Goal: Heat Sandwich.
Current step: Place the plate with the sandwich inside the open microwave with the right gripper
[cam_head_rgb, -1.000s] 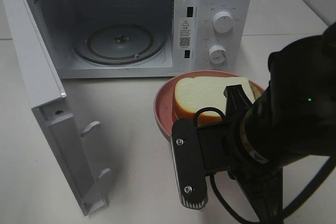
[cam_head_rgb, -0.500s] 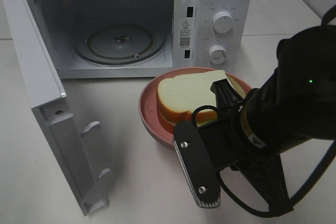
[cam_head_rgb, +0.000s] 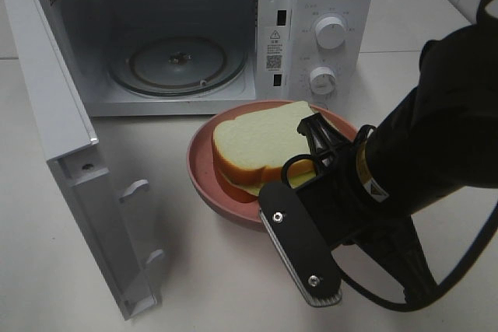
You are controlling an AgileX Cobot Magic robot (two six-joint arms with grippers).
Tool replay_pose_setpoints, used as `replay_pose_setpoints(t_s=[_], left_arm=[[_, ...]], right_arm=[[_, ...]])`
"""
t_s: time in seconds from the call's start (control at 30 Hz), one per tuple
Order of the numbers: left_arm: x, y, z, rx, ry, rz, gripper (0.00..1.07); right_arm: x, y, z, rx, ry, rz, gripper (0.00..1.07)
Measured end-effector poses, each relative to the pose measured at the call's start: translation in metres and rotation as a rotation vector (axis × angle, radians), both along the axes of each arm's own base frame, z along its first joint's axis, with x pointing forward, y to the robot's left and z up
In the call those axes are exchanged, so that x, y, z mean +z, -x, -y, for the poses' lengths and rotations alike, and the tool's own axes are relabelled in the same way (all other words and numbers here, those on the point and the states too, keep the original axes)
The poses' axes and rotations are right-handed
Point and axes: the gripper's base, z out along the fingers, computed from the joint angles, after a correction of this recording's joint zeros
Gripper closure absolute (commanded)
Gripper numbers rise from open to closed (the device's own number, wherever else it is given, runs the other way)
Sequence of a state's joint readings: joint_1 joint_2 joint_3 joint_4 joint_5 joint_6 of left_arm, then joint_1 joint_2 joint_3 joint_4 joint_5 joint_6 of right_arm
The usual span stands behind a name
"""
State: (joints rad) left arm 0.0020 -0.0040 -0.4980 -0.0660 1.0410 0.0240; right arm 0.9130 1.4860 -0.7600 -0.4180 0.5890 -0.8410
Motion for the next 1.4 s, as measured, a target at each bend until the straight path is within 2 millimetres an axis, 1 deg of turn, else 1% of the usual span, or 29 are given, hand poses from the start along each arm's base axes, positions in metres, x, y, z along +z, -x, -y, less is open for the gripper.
replay_pose_setpoints(t_s=[0.07,0.33,0.73,0.93,1.13,1.23,1.4], left_arm=[[0.000,0.000,0.000,0.000,0.000,0.000,0.07],[0.000,0.000,0.000,0.000,0.000,0.000,0.07],[0.000,0.000,0.000,0.000,0.000,0.000,0.07],[0.000,0.000,0.000,0.000,0.000,0.000,0.07],[0.000,0.000,0.000,0.000,0.000,0.000,0.07],[0.000,0.000,0.000,0.000,0.000,0.000,0.07],[0.000,0.000,0.000,0.000,0.000,0.000,0.07]], right_arm=[[0.006,-0.003,-0.004,0.026,-0.006,0.016,1.07],[0.017,-0.008,-0.013,0.106,-0.021,0.037,1.07],[0.031,-0.015,-0.020,0.196,-0.034,0.066,1.07],[0.033,-0.026,-0.011,0.215,-0.042,0.044,1.07],[0.032,-0.031,-0.006,0.223,-0.055,0.019,1.07],[0.032,-0.037,0.001,0.210,-0.069,0.008,1.07],[0.033,-0.041,0.002,0.216,-0.089,0.021,1.07]])
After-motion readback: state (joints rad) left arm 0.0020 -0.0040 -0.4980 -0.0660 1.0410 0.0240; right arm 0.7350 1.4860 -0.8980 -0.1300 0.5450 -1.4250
